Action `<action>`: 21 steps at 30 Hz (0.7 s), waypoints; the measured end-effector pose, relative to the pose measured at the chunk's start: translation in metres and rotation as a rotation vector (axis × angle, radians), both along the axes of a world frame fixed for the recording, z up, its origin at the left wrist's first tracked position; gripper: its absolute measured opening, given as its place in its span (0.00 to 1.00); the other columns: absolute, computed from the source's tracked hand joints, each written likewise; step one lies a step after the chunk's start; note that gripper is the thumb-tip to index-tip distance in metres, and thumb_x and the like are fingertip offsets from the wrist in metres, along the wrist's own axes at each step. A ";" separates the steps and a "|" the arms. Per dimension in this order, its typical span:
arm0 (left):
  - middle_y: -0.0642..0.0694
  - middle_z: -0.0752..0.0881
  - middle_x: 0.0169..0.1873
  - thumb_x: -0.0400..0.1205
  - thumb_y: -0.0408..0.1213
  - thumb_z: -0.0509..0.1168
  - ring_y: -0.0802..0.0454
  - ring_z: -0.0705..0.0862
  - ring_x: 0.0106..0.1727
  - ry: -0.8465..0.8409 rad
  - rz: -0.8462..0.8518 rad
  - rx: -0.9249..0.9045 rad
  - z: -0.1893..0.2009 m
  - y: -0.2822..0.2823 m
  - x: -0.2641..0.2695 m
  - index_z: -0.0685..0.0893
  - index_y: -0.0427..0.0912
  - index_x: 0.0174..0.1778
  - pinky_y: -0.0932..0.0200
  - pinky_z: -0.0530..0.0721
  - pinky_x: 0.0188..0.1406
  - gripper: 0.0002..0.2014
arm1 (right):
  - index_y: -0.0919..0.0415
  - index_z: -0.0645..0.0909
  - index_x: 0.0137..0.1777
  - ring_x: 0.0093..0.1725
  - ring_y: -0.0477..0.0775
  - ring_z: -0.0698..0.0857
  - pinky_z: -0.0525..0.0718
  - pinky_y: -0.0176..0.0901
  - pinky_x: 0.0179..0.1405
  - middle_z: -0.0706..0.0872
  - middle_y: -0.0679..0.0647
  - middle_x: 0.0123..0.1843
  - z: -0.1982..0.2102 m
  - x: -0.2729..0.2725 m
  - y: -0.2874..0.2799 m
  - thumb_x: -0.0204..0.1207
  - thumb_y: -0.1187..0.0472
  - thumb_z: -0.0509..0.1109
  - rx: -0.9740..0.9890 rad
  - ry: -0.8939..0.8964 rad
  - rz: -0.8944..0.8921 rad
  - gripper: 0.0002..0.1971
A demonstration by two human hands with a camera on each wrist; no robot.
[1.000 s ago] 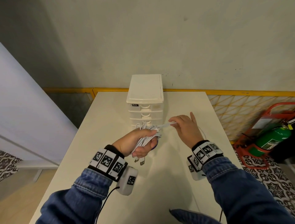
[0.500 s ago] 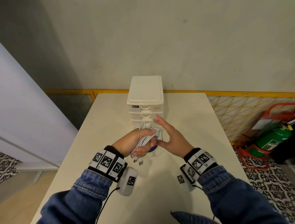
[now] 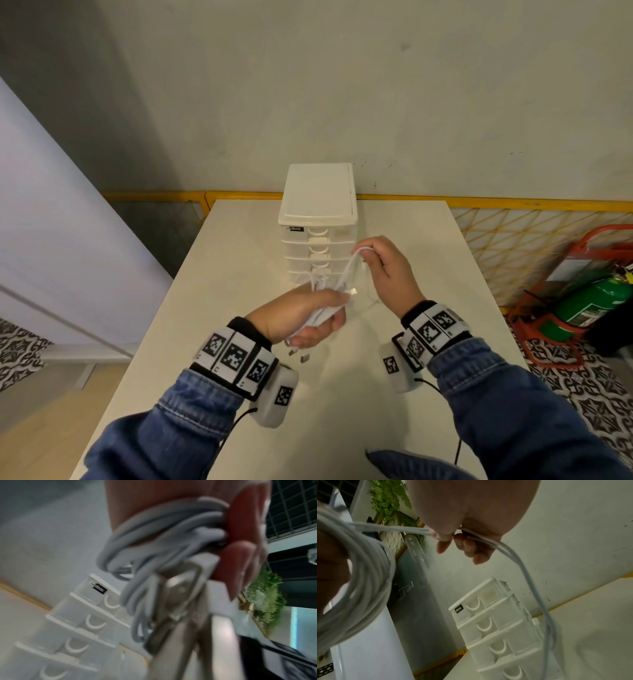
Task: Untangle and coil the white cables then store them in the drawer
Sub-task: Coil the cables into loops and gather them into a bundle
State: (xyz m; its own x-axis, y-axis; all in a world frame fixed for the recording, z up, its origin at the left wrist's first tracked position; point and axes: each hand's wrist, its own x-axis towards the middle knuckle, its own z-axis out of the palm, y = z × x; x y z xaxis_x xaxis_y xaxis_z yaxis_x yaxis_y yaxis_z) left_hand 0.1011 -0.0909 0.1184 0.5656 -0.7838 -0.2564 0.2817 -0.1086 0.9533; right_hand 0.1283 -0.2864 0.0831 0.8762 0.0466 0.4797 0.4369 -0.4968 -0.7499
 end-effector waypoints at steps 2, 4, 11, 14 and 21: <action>0.48 0.67 0.11 0.77 0.53 0.61 0.55 0.61 0.08 0.025 -0.013 -0.038 0.002 -0.010 -0.006 0.78 0.38 0.31 0.68 0.59 0.11 0.20 | 0.61 0.81 0.50 0.48 0.43 0.80 0.74 0.28 0.52 0.82 0.50 0.47 0.002 0.002 0.005 0.80 0.52 0.53 -0.022 0.023 0.012 0.17; 0.50 0.69 0.11 0.79 0.50 0.61 0.57 0.64 0.08 0.052 -0.031 -0.229 0.008 -0.014 -0.005 0.78 0.37 0.32 0.67 0.61 0.11 0.19 | 0.63 0.80 0.55 0.49 0.44 0.79 0.76 0.34 0.53 0.80 0.49 0.49 0.003 -0.003 0.012 0.81 0.58 0.56 -0.044 0.158 0.044 0.14; 0.51 0.71 0.13 0.83 0.54 0.54 0.57 0.69 0.11 0.084 0.306 -0.830 0.034 -0.021 0.018 0.75 0.38 0.33 0.62 0.60 0.15 0.23 | 0.67 0.75 0.63 0.47 0.47 0.79 0.71 0.37 0.49 0.80 0.53 0.51 -0.032 -0.035 0.052 0.83 0.66 0.55 -0.087 0.464 0.186 0.12; 0.51 0.69 0.15 0.84 0.57 0.49 0.55 0.67 0.14 -0.127 0.659 -0.738 0.040 -0.014 0.029 0.73 0.42 0.35 0.59 0.63 0.19 0.23 | 0.60 0.76 0.59 0.41 0.27 0.78 0.70 0.19 0.43 0.80 0.45 0.46 -0.050 -0.038 0.055 0.84 0.63 0.54 -0.141 0.421 0.271 0.11; 0.43 0.74 0.19 0.86 0.51 0.54 0.49 0.74 0.20 -0.601 1.025 -0.073 0.029 0.018 0.046 0.76 0.45 0.24 0.57 0.76 0.28 0.25 | 0.55 0.75 0.68 0.58 0.53 0.83 0.78 0.39 0.56 0.84 0.52 0.63 -0.043 -0.050 0.040 0.81 0.56 0.54 -0.295 0.268 0.305 0.18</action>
State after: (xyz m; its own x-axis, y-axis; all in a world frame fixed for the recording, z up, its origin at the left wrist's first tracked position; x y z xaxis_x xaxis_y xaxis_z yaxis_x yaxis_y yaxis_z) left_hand 0.1476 -0.0731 0.1472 0.9512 0.1023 0.2910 -0.2891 -0.0332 0.9567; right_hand 0.0778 -0.2463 0.0404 0.8922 0.4197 0.1669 0.4063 -0.5843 -0.7025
